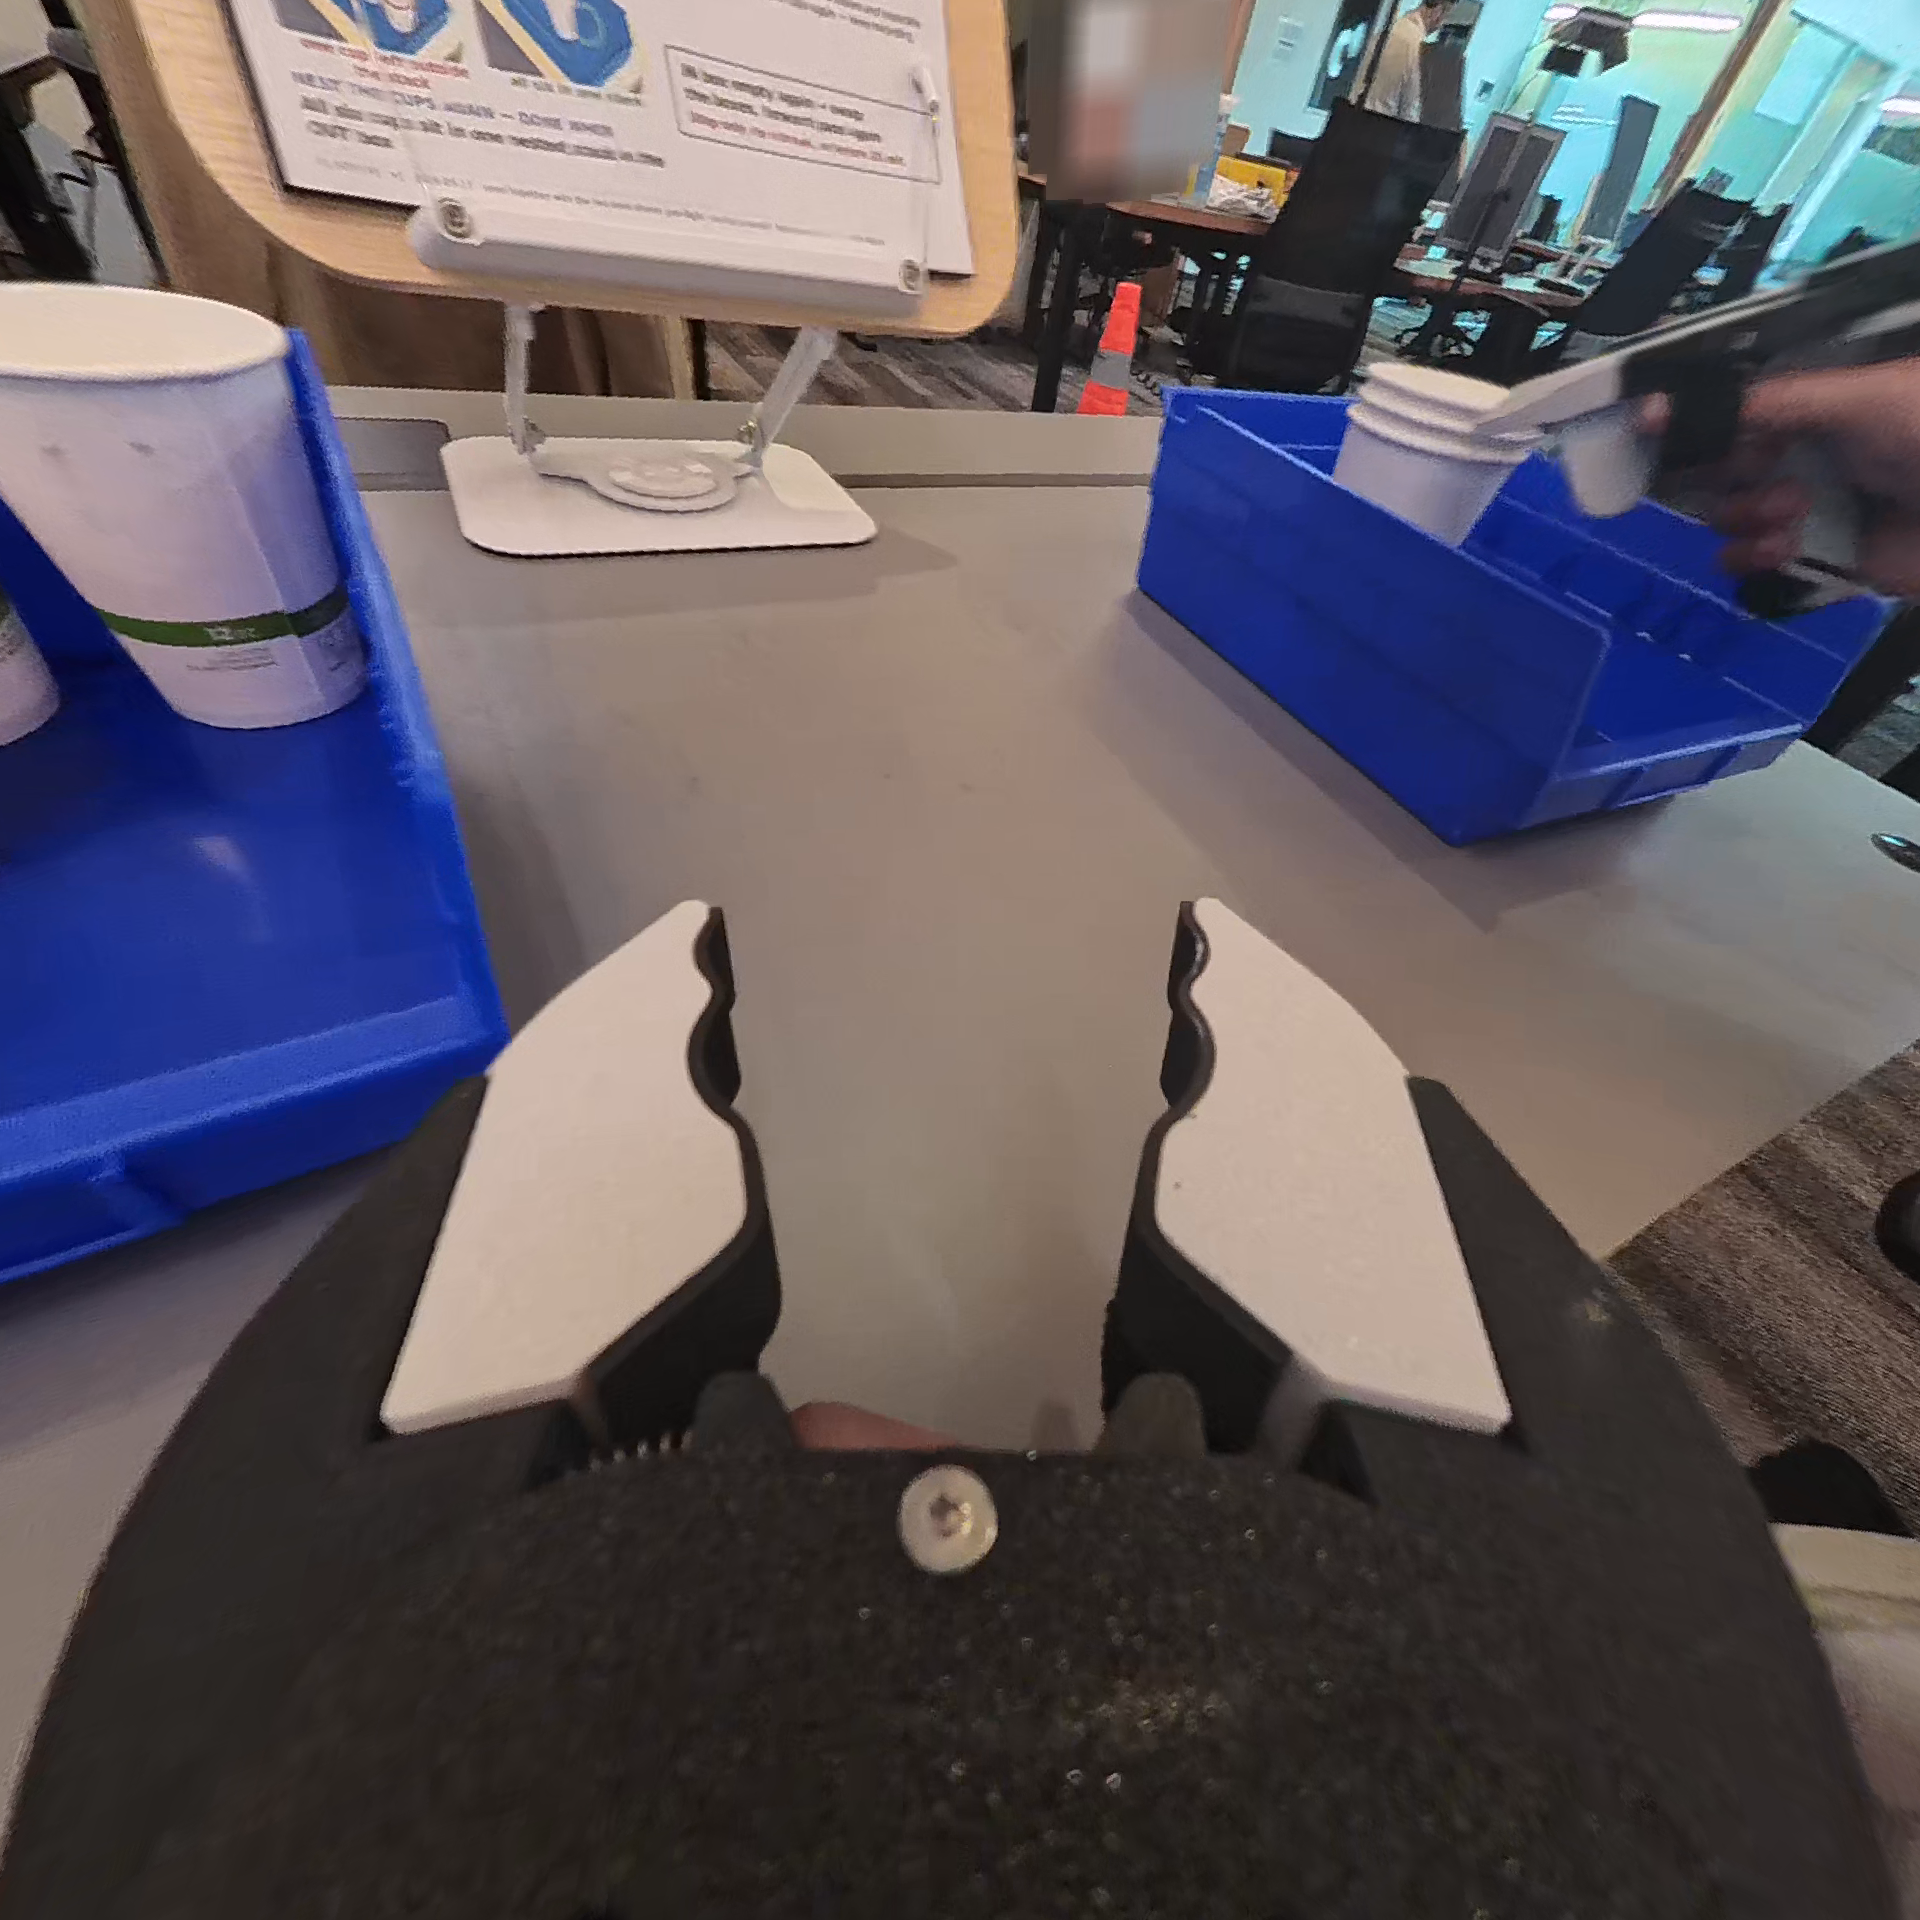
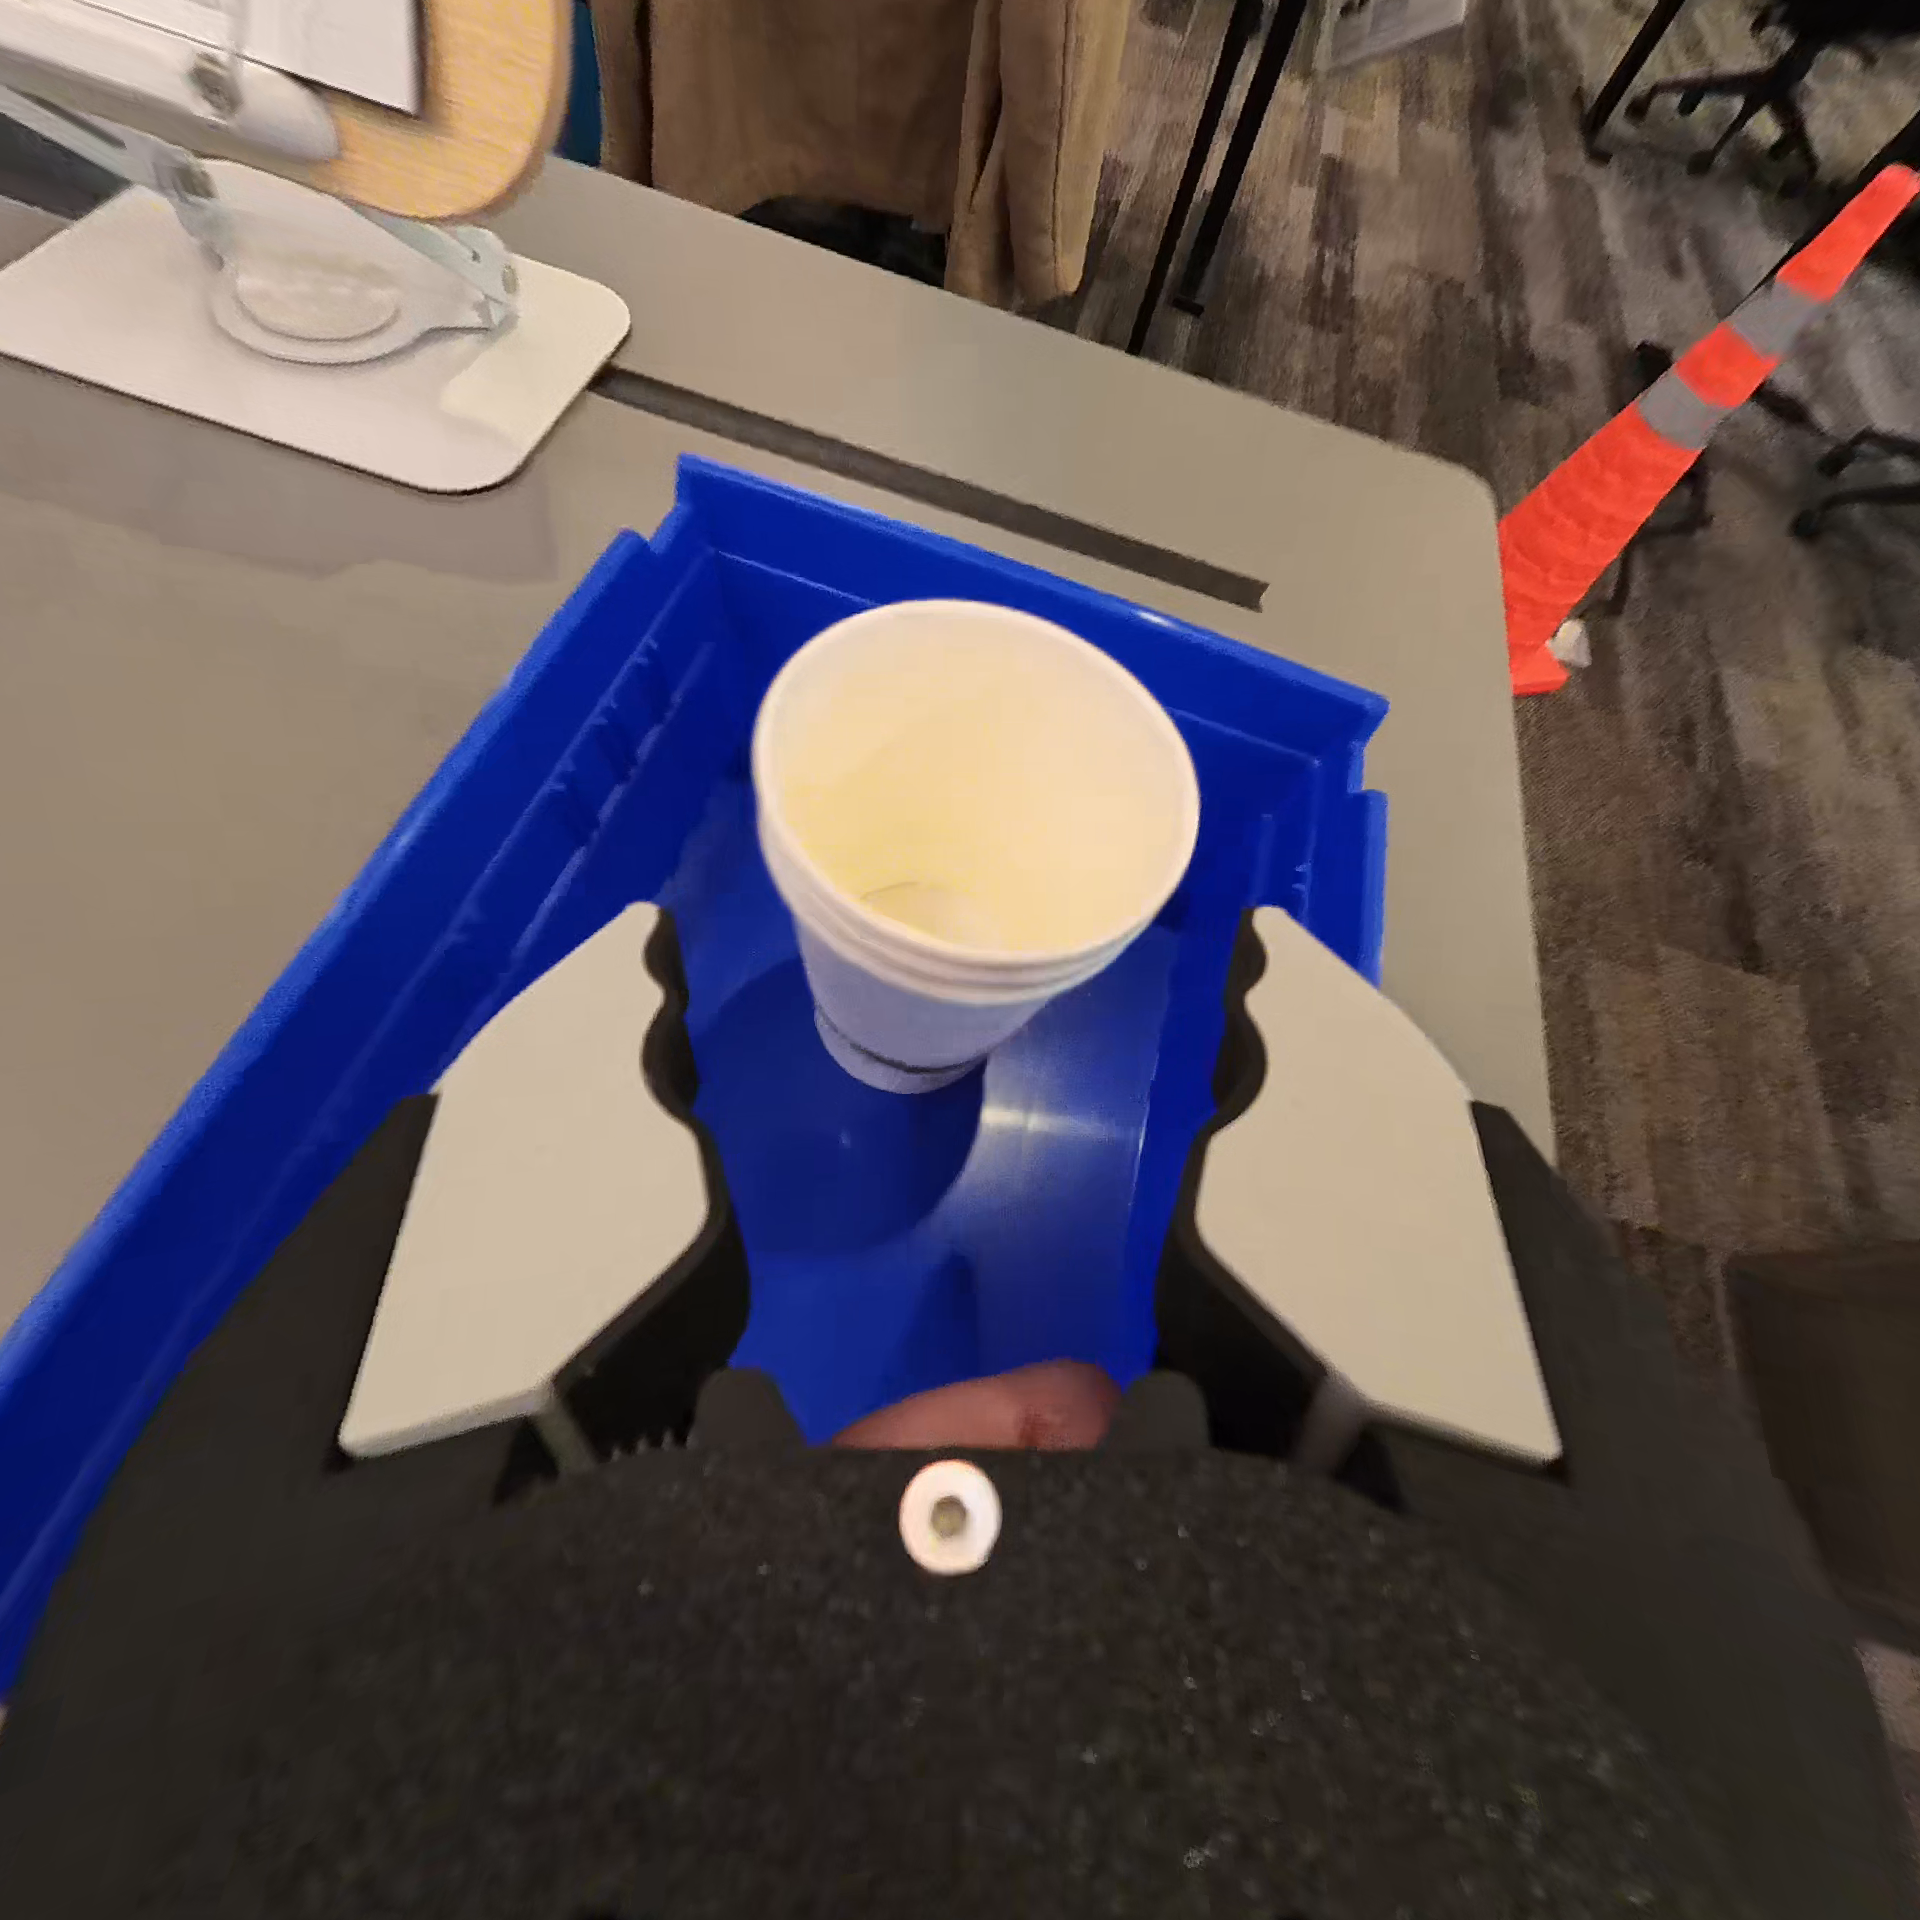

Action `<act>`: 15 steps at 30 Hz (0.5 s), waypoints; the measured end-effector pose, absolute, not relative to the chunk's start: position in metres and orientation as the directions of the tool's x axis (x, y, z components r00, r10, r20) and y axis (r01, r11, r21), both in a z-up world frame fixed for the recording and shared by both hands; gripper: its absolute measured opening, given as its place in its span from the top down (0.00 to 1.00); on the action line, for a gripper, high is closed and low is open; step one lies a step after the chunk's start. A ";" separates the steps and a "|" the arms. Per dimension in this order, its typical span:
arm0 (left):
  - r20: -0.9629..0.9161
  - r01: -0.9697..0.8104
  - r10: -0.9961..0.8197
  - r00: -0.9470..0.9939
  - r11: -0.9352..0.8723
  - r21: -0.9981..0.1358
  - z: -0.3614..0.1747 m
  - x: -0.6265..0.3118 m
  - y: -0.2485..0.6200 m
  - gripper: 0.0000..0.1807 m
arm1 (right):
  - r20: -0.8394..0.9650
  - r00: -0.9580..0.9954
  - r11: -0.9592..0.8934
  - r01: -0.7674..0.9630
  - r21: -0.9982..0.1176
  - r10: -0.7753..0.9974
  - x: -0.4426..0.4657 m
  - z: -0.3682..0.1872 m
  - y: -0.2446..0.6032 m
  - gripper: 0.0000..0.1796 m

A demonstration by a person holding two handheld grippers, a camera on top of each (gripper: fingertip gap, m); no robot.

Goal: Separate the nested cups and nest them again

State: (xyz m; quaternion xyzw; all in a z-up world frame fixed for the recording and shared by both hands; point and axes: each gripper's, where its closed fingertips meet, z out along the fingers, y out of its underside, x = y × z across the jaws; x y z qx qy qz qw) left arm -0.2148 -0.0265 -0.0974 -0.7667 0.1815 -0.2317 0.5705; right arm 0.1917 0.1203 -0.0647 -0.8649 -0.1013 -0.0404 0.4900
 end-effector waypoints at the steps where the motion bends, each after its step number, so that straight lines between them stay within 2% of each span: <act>1: 0.133 -0.019 -0.518 0.845 -0.276 -0.961 -0.096 -0.222 -0.024 0.56 | 0.187 0.973 -0.470 0.228 -0.853 0.133 0.185 -0.057 0.110 0.46; 3: 0.082 -0.034 -0.443 0.893 -0.246 -0.969 -0.091 -0.243 -0.016 0.56 | 0.155 0.972 -0.382 0.212 -0.899 0.176 0.152 -0.044 0.084 0.48; 7: 0.019 -0.045 -0.253 0.967 -0.245 -0.969 -0.074 -0.307 0.011 0.55 | -0.090 0.904 -0.311 0.049 -0.949 0.418 0.041 -0.057 0.019 0.51; 11: 0.005 -0.032 -0.109 0.994 -0.335 -0.942 -0.067 -0.365 0.059 0.50 | -0.285 0.762 -0.418 -0.021 -0.908 0.581 -0.055 -0.096 -0.031 0.51; 15: 0.011 0.005 -0.011 1.000 -0.445 -0.895 -0.078 -0.401 0.116 0.48 | -0.321 0.674 -0.454 0.024 -0.891 0.665 -0.101 -0.113 -0.056 0.51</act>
